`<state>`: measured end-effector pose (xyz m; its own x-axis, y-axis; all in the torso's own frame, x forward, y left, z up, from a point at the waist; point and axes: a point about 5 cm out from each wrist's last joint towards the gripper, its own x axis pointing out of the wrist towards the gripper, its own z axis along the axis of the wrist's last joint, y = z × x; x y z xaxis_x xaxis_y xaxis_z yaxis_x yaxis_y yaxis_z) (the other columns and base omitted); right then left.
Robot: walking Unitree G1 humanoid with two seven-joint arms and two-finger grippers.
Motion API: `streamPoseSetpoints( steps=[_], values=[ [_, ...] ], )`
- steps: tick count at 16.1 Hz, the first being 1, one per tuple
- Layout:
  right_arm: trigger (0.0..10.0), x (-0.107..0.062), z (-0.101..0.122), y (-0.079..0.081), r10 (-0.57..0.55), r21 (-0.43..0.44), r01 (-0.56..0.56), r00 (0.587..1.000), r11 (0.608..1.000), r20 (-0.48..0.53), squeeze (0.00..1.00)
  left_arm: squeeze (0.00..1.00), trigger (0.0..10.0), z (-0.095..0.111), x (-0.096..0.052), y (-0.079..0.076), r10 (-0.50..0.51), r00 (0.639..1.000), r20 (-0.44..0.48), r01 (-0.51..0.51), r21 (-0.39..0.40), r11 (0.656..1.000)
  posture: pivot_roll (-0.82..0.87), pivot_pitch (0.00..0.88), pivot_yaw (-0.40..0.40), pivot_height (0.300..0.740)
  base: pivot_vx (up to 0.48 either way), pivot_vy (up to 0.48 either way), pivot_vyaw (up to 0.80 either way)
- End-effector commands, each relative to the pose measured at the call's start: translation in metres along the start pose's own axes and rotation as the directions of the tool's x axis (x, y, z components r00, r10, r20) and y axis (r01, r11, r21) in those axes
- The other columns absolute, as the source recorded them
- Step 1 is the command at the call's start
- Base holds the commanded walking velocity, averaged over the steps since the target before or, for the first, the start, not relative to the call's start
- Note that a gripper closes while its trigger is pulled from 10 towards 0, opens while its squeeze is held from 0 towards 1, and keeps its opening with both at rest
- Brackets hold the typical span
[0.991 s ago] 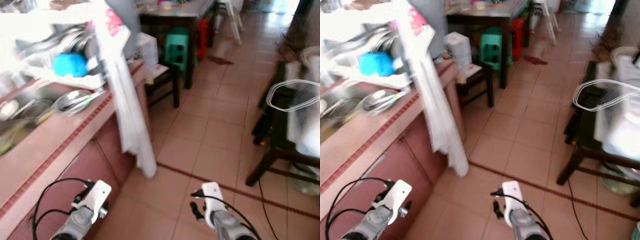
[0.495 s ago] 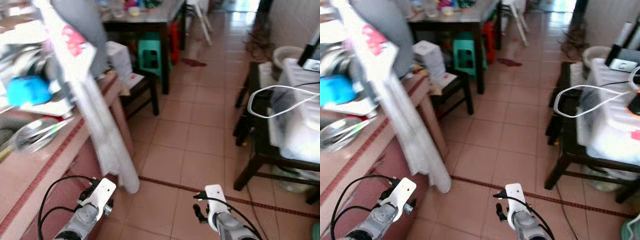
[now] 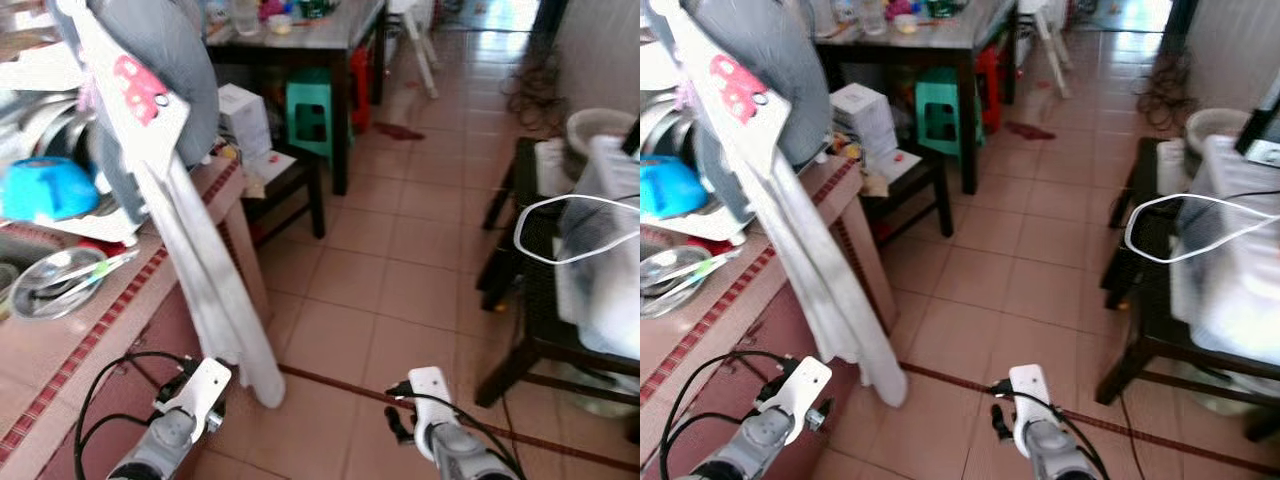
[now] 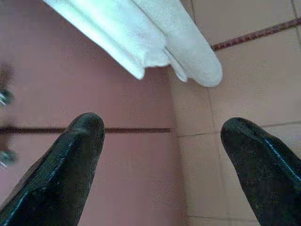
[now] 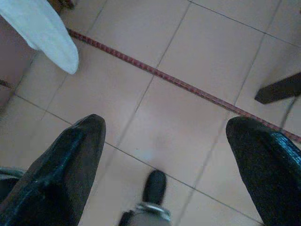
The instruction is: Kitchen organization
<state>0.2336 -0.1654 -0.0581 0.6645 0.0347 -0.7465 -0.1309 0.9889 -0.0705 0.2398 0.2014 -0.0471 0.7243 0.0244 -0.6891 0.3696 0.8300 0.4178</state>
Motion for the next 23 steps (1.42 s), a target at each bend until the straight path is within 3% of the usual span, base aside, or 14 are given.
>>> streamPoseSetpoints(
  steps=[1,10,17,18,22,23],
  values=[
    [10.0,-0.001,-0.004,0.0,0.001,0.008,0.0,1.0,1.0,-0.014,0.0,0.0,10.0,-0.006,-0.001,0.001,0.003,1.0,-0.02,-0.002,0.008,1.0,-0.03,0.036,0.077,0.74,0.0,0.0,0.0],
    [10.0,-0.005,-0.022,-0.009,-0.039,-0.026,0.038,0.996,0.999,-0.076,0.0,0.0,10.0,-0.009,-0.002,0.001,0.011,1.0,-0.029,-0.011,0.016,1.0,-0.02,0.043,0.078,0.74,0.0,0.0,0.0],
    [10.0,-0.005,-0.024,-0.009,-0.048,-0.03,0.046,0.995,0.999,-0.087,0.0,0.0,10.0,-0.01,-0.002,0.002,0.02,0.999,-0.035,-0.019,0.04,0.999,-0.02,0.044,0.081,0.74,0.0,0.0,0.0],
    [10.0,-0.005,-0.025,-0.011,-0.059,-0.023,0.057,0.994,0.998,-0.088,0.0,0.0,10.0,-0.013,-0.003,0.002,0.019,0.999,-0.047,-0.018,0.026,0.999,-0.02,0.043,0.083,0.74,0.0,0.0,0.0],
    [10.0,-0.007,-0.033,-0.014,-0.067,-0.046,0.062,0.992,0.997,-0.111,0.0,0.0,10.0,-0.033,-0.008,0.001,-0.001,0.99,-0.14,-0.02,-0.151,0.988,-0.01,0.039,0.082,0.74,0.0,0.0,0.0],
    [10.0,-0.007,-0.032,-0.015,-0.069,-0.055,0.063,0.992,0.997,-0.106,0.0,0.0,10.0,-0.035,-0.008,0.001,-0.003,0.989,-0.147,-0.02,-0.156,0.987,-0.01,0.034,0.082,0.74,0.0,0.0,0.0]
  ],
)
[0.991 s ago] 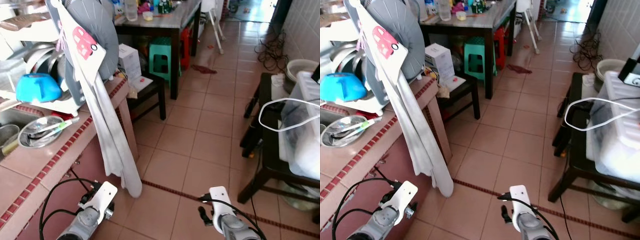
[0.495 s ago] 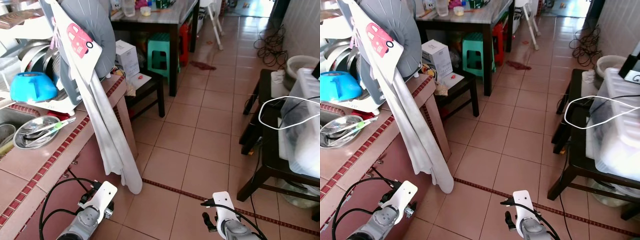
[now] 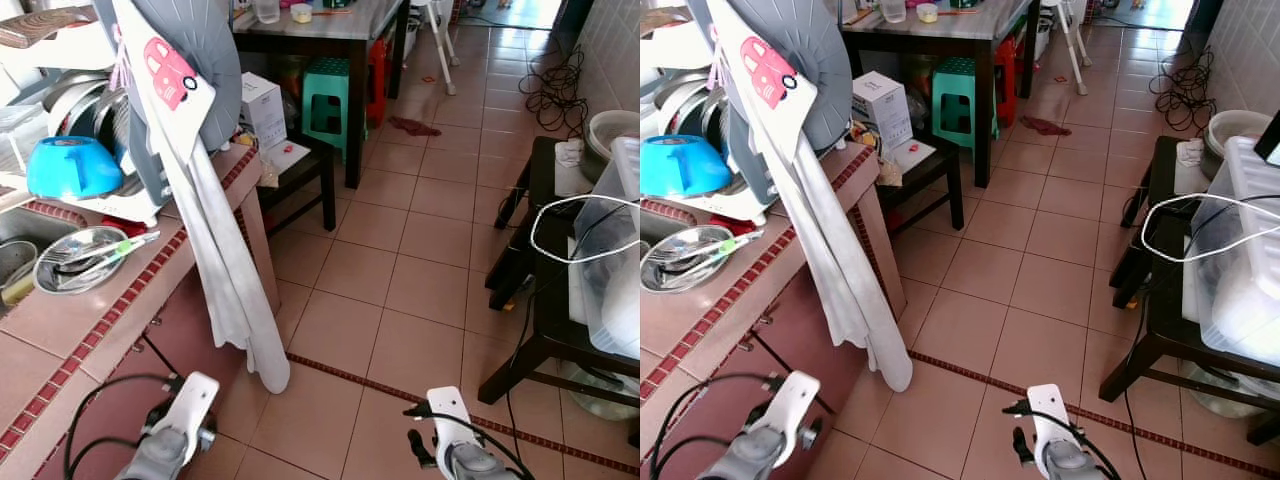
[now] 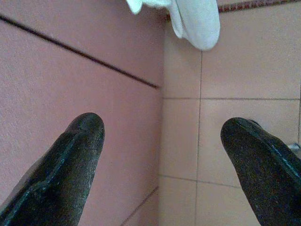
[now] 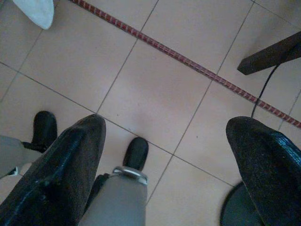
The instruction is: Kitchen organization
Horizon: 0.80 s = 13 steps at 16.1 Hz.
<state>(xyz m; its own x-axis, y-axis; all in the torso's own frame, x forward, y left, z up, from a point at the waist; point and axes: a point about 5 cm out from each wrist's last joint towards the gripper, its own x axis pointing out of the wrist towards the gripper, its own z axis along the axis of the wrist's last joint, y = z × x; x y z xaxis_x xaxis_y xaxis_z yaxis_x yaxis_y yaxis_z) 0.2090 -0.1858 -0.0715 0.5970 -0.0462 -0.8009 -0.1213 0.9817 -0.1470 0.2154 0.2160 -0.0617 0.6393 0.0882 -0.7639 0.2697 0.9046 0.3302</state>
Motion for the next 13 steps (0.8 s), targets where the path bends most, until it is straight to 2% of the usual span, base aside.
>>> streamPoseSetpoints(
  steps=[1,13],
  values=[
    [10.0,-0.0005,-0.0039,-0.0001,-0.004,-0.008,0.004,1.0,1.0,-0.012,0.0,0.0,10.0,-0.0061,-0.0011,0.0045,0.005,1.0,-0.025,-0.005,-0.008,1.0,-0.01,0.031,0.082,0.74,0.0,0.0,0.0],
    [10.0,-0.0008,-0.0062,-0.0015,-0.011,-0.025,0.011,1.0,1.0,-0.025,0.0,0.0,10.0,-0.0066,-0.0011,0.0043,0.004,1.0,-0.028,-0.005,-0.019,1.0,-0.01,0.03,0.082,0.74,0.0,0.0,0.0]
  ],
)
